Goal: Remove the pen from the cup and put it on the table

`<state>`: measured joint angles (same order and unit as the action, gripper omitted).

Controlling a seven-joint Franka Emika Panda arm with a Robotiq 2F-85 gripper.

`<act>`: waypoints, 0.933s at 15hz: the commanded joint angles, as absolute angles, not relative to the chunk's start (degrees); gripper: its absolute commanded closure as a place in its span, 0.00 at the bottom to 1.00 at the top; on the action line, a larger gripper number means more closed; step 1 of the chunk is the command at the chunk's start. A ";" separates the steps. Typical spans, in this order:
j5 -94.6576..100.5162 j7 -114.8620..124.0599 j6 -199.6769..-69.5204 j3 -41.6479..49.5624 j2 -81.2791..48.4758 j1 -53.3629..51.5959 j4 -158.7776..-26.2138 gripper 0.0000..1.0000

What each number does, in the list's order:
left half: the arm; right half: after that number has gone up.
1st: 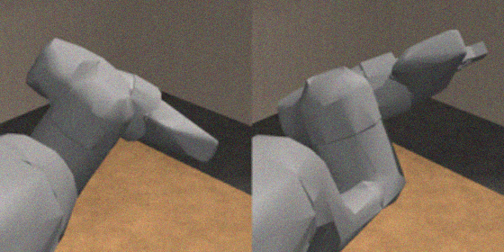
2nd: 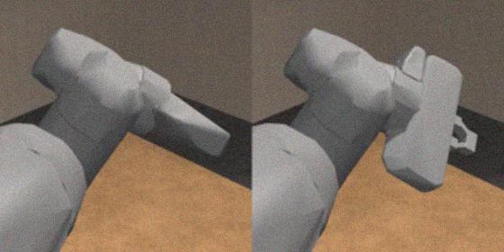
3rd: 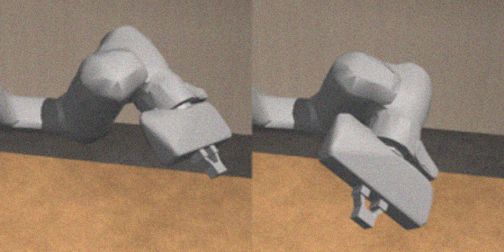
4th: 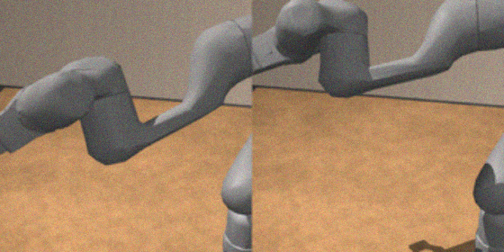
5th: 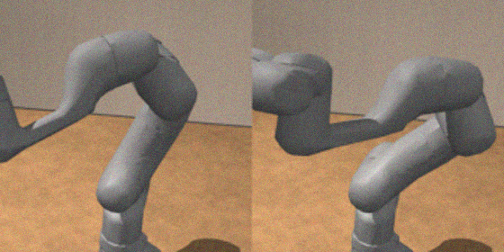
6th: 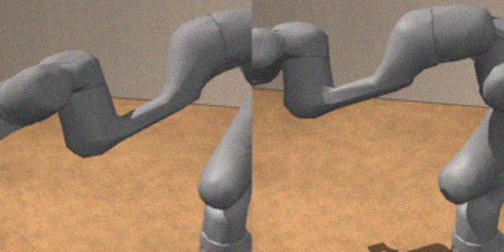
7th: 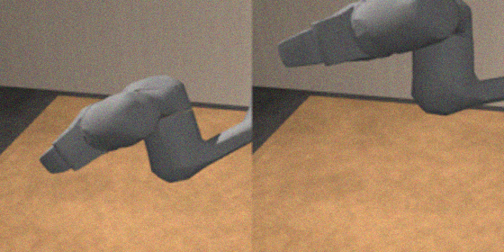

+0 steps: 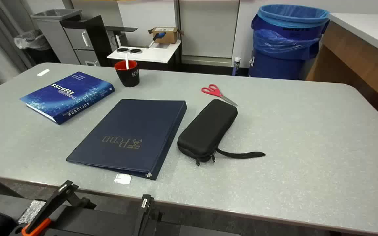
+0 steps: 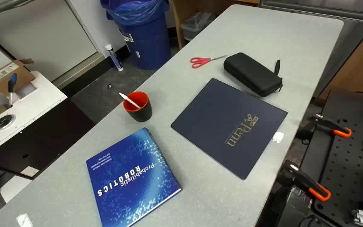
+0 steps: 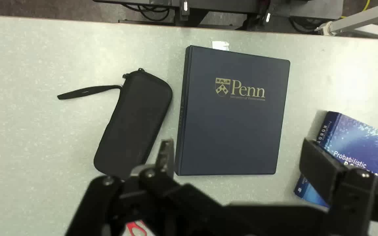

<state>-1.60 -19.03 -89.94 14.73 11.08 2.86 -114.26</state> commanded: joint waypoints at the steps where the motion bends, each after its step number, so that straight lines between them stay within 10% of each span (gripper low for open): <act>1: -1.87 -19.29 -89.76 13.24 10.93 4.52 -114.10 0.00; 14: -3.71 -11.52 -110.02 0.00 -9.17 -0.40 -104.33 0.00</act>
<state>-3.84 -11.61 -110.20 0.55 -9.34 -1.00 -104.32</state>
